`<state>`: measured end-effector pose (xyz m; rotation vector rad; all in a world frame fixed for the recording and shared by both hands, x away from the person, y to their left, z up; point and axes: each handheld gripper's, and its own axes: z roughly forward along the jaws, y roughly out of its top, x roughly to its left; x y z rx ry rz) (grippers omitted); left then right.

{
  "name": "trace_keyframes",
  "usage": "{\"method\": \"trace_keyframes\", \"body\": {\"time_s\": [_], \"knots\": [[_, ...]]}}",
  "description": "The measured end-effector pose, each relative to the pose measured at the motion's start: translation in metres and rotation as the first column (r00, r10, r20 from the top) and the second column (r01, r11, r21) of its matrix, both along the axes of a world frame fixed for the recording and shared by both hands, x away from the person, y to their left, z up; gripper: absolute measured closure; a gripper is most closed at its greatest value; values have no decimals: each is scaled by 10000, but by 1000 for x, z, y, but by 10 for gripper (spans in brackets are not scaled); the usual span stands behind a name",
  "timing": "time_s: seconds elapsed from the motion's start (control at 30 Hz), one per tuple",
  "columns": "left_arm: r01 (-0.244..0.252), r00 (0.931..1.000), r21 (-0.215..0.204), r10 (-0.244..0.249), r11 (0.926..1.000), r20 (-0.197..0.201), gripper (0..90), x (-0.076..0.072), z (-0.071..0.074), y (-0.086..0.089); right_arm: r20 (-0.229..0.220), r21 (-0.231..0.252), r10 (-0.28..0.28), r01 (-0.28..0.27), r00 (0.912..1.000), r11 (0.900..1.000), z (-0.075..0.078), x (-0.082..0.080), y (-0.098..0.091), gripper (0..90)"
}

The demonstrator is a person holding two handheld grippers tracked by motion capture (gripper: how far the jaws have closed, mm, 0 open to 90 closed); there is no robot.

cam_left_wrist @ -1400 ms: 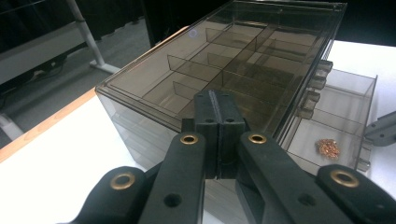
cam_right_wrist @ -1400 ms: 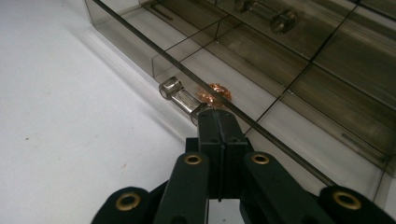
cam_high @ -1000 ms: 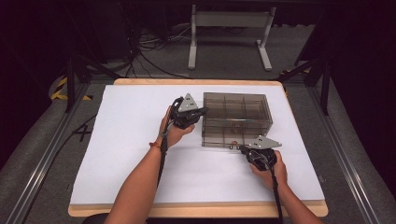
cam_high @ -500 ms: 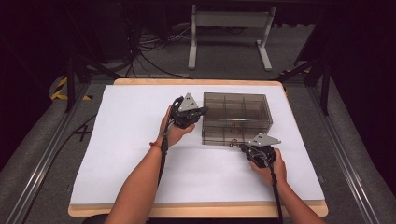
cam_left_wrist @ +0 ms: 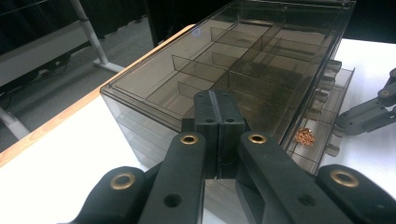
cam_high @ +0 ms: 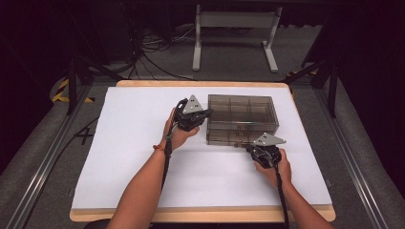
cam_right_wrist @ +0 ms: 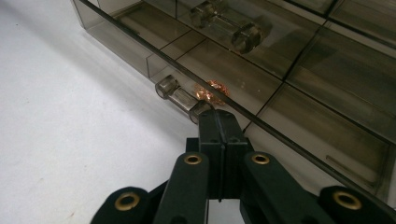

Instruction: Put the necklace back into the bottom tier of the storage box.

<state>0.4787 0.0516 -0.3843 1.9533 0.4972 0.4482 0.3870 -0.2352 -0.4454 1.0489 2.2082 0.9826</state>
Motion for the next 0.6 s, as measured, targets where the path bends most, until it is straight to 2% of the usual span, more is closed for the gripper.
{"method": "trace_keyframes", "body": {"time_s": [0.6], "knots": [[36, 10000, 25, -36, 10000, -6, 900, 0, 0, 0, 101, 35, -189, 188, 9998, 9998, 2, 13, 2, 900]]}}
